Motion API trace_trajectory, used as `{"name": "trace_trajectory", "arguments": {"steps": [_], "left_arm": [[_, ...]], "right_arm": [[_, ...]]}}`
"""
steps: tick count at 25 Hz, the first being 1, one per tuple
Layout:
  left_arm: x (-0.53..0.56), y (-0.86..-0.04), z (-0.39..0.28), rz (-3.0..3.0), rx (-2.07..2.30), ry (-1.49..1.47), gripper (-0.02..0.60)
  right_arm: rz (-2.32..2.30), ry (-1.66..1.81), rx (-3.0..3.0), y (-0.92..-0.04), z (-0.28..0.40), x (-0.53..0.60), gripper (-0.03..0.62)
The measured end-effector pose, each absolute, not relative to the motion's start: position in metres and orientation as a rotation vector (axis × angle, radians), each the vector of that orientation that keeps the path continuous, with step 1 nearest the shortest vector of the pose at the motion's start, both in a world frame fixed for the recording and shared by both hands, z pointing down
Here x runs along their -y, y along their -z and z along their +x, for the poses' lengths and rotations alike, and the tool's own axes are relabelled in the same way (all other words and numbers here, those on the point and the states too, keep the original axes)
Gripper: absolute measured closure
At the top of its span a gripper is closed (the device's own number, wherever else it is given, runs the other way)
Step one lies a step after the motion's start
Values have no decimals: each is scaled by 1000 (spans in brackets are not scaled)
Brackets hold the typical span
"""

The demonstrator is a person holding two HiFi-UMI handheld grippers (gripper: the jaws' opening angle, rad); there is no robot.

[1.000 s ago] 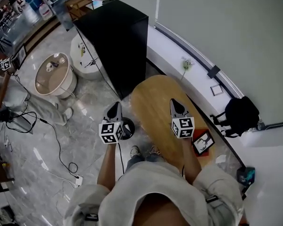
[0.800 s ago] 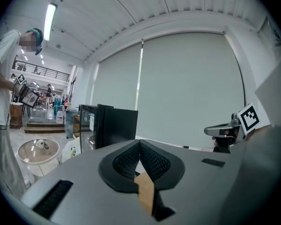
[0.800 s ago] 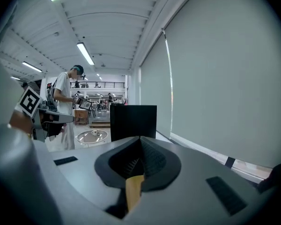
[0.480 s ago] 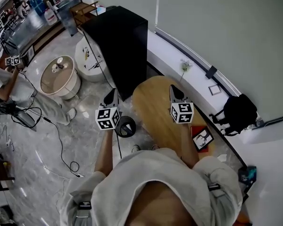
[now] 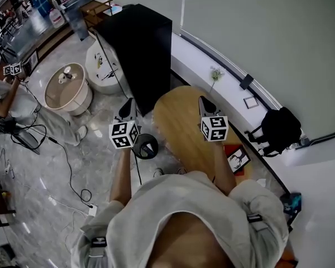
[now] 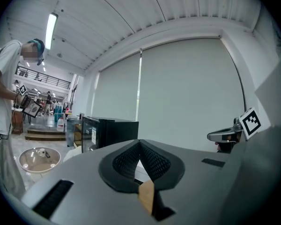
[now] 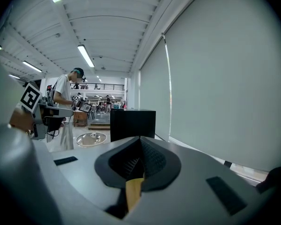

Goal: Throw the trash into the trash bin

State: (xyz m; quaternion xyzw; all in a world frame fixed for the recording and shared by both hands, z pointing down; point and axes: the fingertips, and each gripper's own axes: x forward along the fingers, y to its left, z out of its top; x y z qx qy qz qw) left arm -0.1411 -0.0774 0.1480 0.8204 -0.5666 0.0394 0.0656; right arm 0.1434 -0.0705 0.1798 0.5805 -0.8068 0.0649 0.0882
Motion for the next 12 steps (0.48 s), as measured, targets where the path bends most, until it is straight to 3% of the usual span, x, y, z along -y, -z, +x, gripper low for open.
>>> {"name": "trace_trajectory", "arguments": {"steps": [12], "left_arm": [[73,-153,-134,2490,1691,-133,563]], "right_arm": [[1716,-187,2415,-177,141,69,565]]}}
